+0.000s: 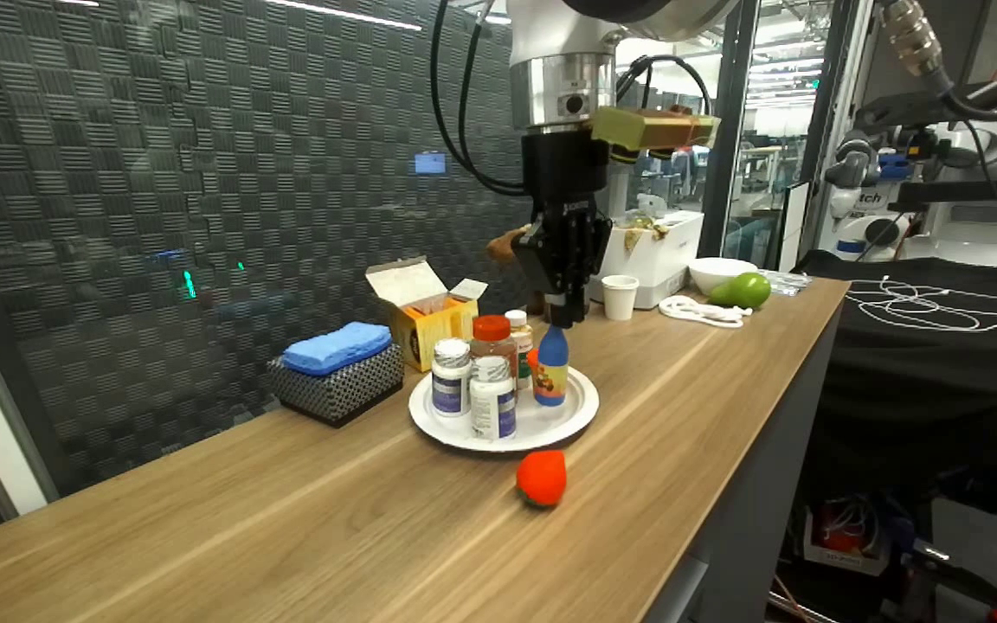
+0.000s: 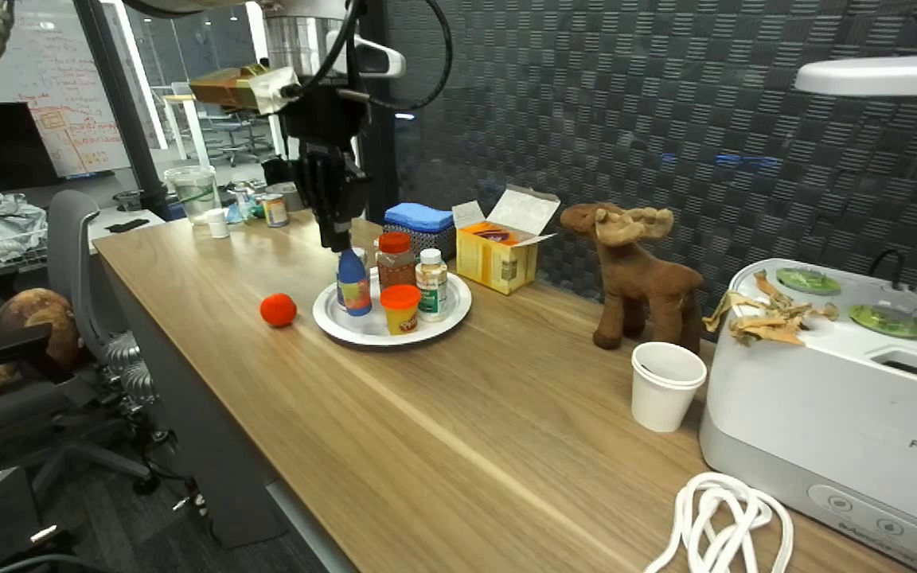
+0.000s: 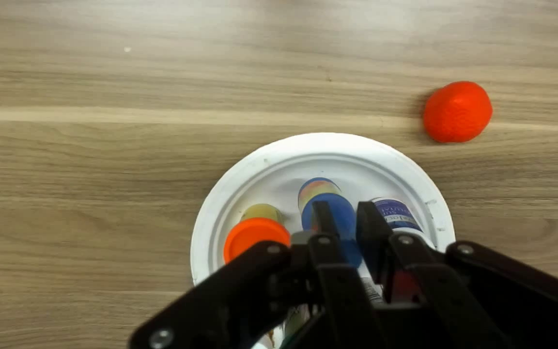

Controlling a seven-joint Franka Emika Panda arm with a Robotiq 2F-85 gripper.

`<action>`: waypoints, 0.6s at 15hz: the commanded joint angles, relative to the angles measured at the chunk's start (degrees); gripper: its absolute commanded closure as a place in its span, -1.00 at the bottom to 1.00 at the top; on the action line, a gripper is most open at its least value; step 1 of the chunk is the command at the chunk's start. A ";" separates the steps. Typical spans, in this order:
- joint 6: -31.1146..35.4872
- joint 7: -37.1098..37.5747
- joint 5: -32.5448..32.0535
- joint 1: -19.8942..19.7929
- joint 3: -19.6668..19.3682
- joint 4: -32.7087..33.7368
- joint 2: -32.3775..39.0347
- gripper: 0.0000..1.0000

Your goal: Put the bottles on the tray

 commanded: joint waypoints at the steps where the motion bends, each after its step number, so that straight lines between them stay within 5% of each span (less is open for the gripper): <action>1: -0.87 -2.42 2.06 0.11 -0.53 2.50 1.63 0.80; 9: 1.84 -2.41 -1.34 0.11 -1.64 3.77 5.96 0.80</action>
